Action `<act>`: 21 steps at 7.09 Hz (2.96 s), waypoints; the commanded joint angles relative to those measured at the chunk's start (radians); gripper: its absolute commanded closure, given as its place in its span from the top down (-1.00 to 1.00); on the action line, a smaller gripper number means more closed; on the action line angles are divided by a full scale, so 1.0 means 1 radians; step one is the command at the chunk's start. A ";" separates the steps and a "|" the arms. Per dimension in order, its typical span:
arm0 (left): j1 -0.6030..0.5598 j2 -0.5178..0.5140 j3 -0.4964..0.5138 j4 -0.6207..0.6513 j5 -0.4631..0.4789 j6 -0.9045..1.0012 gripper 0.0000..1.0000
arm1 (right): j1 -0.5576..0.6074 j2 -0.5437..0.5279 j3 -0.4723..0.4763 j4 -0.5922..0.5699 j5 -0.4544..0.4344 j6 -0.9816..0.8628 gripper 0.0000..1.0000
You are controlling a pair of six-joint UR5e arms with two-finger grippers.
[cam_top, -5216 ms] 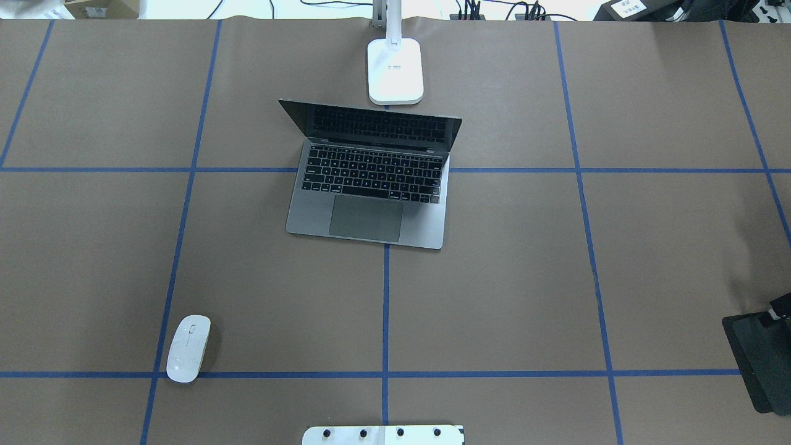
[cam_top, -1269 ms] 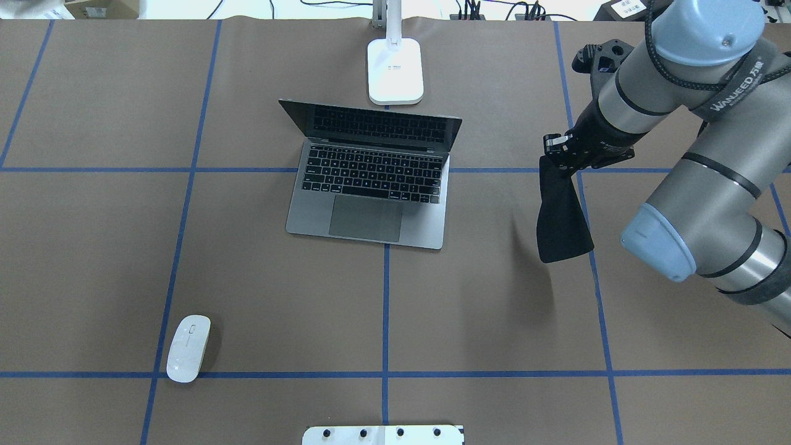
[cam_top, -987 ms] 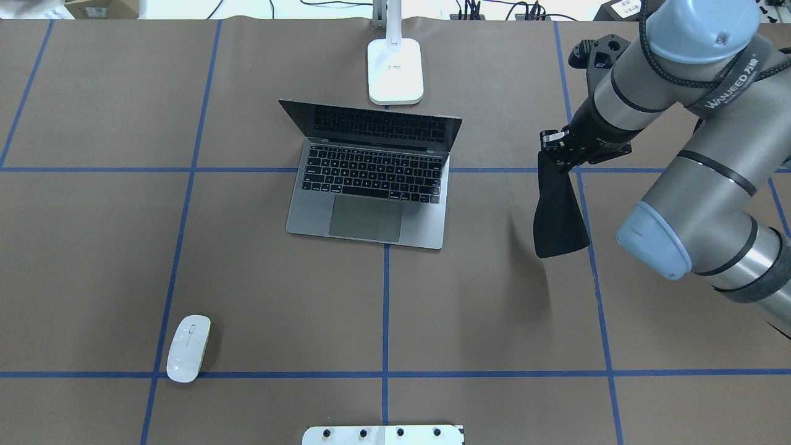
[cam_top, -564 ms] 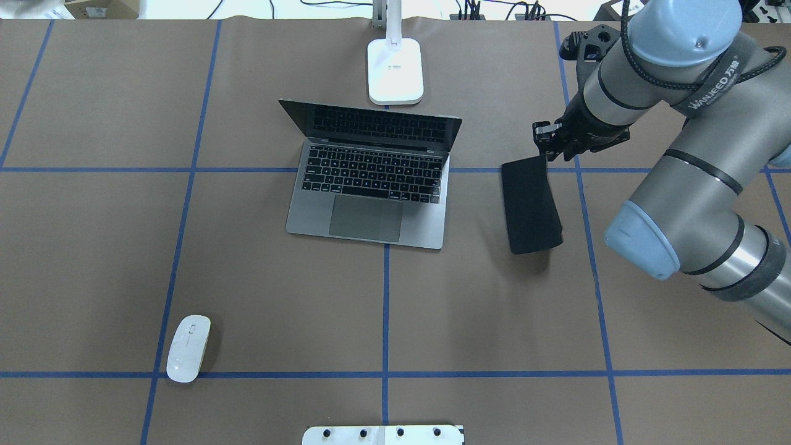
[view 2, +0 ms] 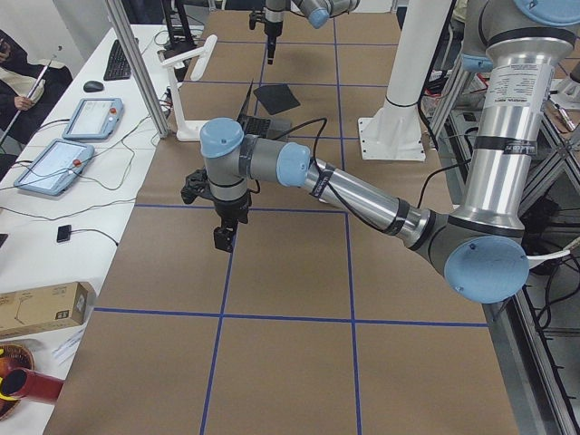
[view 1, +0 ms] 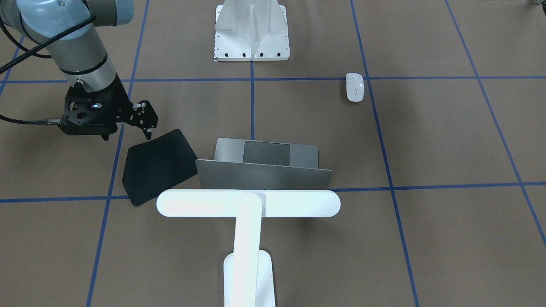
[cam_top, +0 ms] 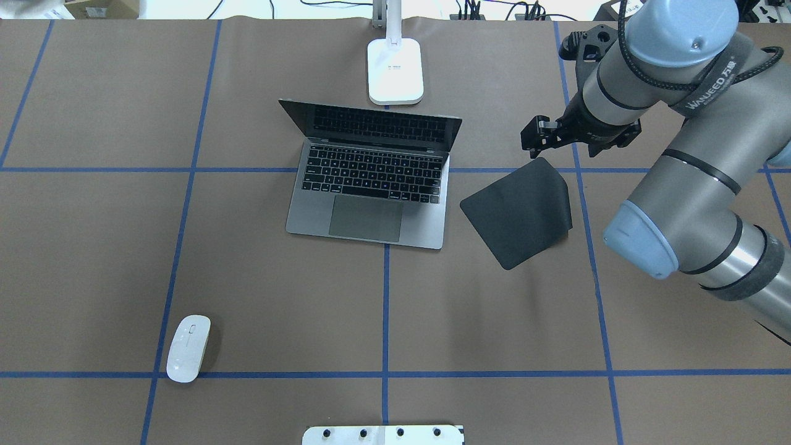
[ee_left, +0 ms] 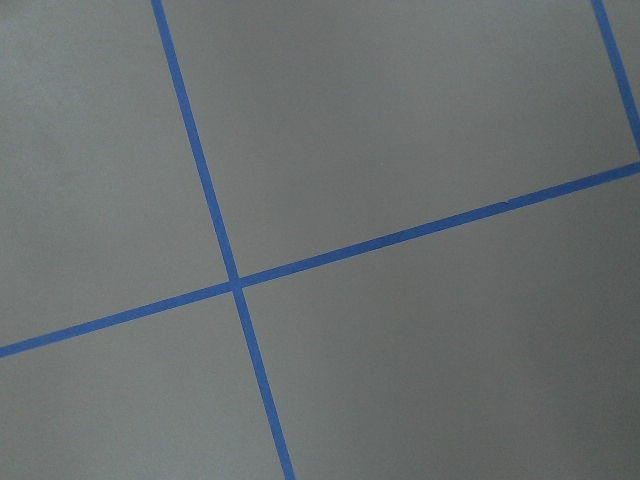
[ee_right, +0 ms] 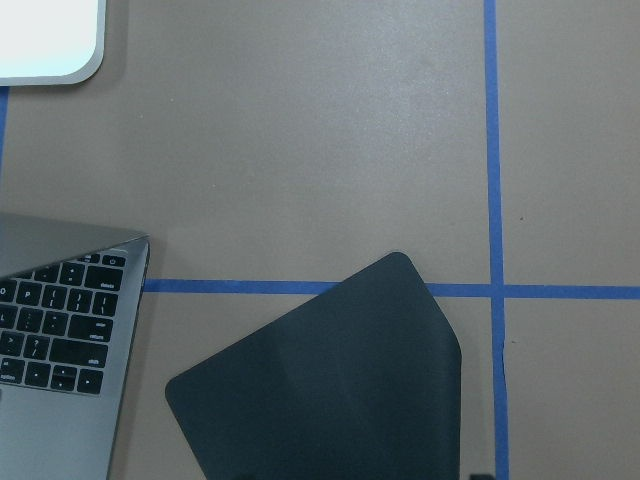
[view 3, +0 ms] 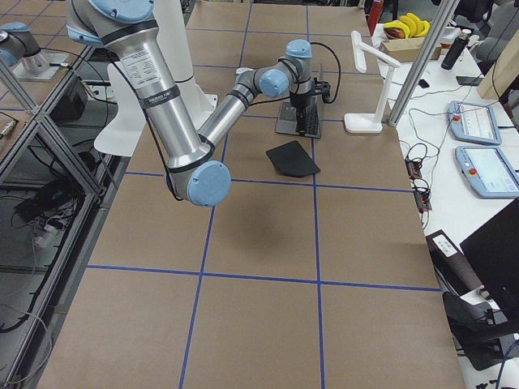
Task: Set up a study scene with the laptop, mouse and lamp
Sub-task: 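Retract the right gripper while moving the left gripper toward the white mouse, then lower the left gripper and grasp the white mouse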
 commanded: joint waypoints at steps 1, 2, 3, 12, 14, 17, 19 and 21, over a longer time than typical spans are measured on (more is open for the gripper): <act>0.002 -0.032 -0.004 0.038 -0.003 -0.098 0.99 | 0.004 -0.050 -0.022 0.006 0.008 -0.032 1.00; 0.012 -0.041 -0.012 0.030 -0.005 -0.181 0.99 | 0.006 -0.070 -0.039 0.009 0.008 -0.093 1.00; 0.032 -0.049 -0.017 0.025 -0.005 -0.244 0.99 | 0.006 -0.103 -0.039 0.011 0.009 -0.107 1.00; 0.589 -0.042 -0.147 -0.177 0.116 -0.907 0.99 | 0.144 -0.394 -0.033 0.011 0.067 -0.554 1.00; 0.722 -0.039 -0.141 -0.220 0.195 -0.976 0.99 | 0.191 -0.435 -0.044 0.009 0.073 -0.691 1.00; 0.869 -0.038 -0.130 -0.235 0.277 -1.068 1.00 | 0.256 -0.499 -0.048 0.006 0.072 -0.828 1.00; 0.948 -0.020 -0.118 -0.283 0.301 -1.114 0.99 | 0.290 -0.515 -0.073 0.006 0.074 -0.899 1.00; 0.999 0.027 -0.118 -0.356 0.301 -1.118 0.99 | 0.291 -0.516 -0.079 0.008 0.075 -0.902 1.00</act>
